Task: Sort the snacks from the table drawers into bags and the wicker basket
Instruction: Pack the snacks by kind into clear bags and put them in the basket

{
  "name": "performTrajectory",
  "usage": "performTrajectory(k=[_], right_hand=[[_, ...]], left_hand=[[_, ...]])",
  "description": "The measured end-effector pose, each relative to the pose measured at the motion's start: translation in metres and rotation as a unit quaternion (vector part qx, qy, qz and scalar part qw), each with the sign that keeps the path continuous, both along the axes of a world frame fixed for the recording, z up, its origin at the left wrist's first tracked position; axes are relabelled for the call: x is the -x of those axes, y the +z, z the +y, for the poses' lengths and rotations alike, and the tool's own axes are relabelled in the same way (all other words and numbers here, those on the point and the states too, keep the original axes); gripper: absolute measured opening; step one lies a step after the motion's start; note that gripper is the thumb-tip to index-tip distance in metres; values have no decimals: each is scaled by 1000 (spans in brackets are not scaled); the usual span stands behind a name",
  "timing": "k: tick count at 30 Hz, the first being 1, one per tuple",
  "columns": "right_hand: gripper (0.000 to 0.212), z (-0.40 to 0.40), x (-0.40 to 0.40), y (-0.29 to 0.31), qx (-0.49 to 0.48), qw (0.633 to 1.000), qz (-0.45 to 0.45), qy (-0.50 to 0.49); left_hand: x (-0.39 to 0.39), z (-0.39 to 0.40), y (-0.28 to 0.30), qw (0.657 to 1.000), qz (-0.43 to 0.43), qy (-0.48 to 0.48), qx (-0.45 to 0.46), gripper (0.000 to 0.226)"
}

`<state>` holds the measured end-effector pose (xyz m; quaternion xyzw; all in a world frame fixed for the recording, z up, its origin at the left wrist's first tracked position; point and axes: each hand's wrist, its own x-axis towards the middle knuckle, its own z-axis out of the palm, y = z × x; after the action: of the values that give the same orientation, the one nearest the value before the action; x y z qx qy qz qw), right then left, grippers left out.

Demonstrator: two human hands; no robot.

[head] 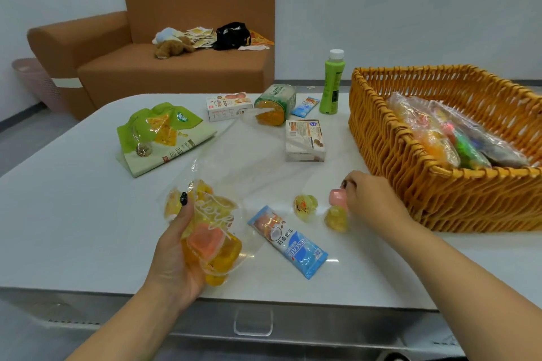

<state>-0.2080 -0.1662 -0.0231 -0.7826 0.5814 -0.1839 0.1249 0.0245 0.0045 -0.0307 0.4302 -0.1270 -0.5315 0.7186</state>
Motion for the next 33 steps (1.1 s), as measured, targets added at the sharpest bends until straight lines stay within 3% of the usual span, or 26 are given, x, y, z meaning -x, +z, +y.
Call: performTrajectory(k=[3,8,10,11,14,16,20,25,29,33], right_hand=[[25,-5,2,15,-9,995,-100,-12],[15,6,-6,33,-33,995,-97,19],[15,10,-11,44,-79,981,-179,14],[14,14,-13,54,-123,959,-255,3],[17,28,-13,89,-284,848,-446,20],[20,35,-6,107,-357,819,-434,115],[25,44,-7,121,-456,767,-339,297],[33,57,-46,108,-369,872,-141,289],[44,70,-62,98,-372,875,-131,281],[37,69,-70,96,-330,893,-141,270]], left_hand=[[-5,3,-6,1000,-3,-23,4,76],[-9,8,-10,998,14,-59,14,83],[-9,9,-11,998,10,-57,11,90],[-9,9,-12,998,7,-56,8,95],[-6,9,-12,998,-8,-63,-2,98],[-6,8,-13,997,-22,-68,3,85],[-1,6,-12,995,-55,-87,7,91],[3,7,-12,989,-67,-128,15,100],[7,9,-8,989,-48,-139,33,92],[4,10,-7,992,-24,-125,18,101]])
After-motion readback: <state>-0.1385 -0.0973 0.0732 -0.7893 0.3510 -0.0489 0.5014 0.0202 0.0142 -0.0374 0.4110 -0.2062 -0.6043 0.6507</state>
